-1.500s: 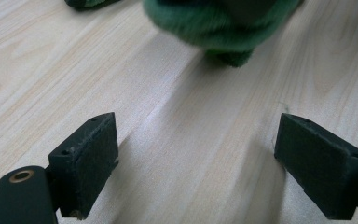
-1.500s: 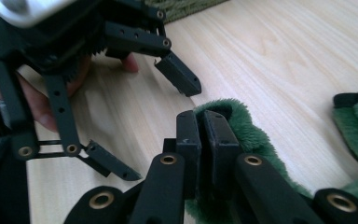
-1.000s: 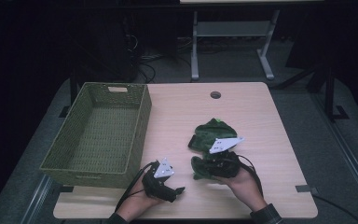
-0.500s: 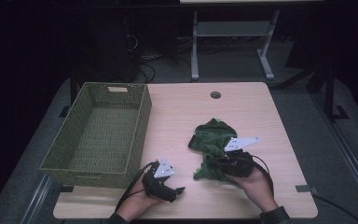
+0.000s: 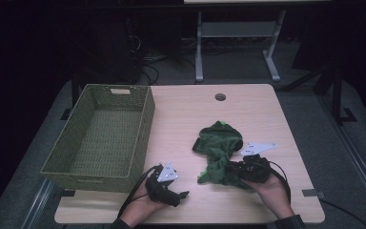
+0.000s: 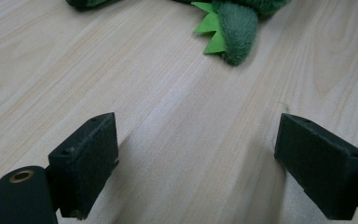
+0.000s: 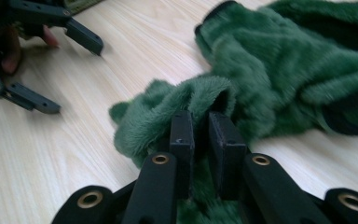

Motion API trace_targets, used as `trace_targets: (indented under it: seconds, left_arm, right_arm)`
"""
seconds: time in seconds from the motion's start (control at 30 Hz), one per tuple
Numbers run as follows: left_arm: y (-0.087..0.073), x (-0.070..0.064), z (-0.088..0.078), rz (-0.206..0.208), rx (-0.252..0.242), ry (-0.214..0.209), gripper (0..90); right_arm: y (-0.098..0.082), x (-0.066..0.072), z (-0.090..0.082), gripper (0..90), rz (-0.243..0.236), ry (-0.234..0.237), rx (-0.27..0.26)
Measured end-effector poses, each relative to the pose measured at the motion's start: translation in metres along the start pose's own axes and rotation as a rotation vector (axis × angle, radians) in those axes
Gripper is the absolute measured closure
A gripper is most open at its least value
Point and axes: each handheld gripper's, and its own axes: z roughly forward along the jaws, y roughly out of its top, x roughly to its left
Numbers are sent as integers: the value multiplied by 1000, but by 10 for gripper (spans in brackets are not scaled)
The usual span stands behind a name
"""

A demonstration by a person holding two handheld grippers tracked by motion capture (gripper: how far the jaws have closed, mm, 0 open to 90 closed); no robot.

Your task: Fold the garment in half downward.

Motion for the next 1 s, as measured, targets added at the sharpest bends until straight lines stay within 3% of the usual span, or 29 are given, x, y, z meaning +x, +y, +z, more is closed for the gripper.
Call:
trace_targets:
  seconds: [0.3, 0.4, 0.57, 0.67, 0.87, 1.0]
  left_arm:
    - [0, 0, 0, -3, -2, 0, 127]
    - [0, 0, 0, -2, -2, 0, 127]
    - [0, 0, 0, -1, -1, 0, 127]
    - [0, 0, 0, -6, -6, 0, 127]
    - [0, 0, 0, -2, -1, 0, 127]
    - [0, 0, 0, 0, -1, 0, 127]
  right_arm:
    - [-9, -11, -13, 790, 28, -49, 18]
    - [-8, -13, -18, 774, 33, -63, 0]
    - [3, -11, -20, 840, 14, -54, -32]
    - [10, -11, -14, 864, 11, -21, -45]
    - [10, -13, 13, 888, 7, 8, 32]
    - [5, -12, 28, 892, -18, -5, 111]
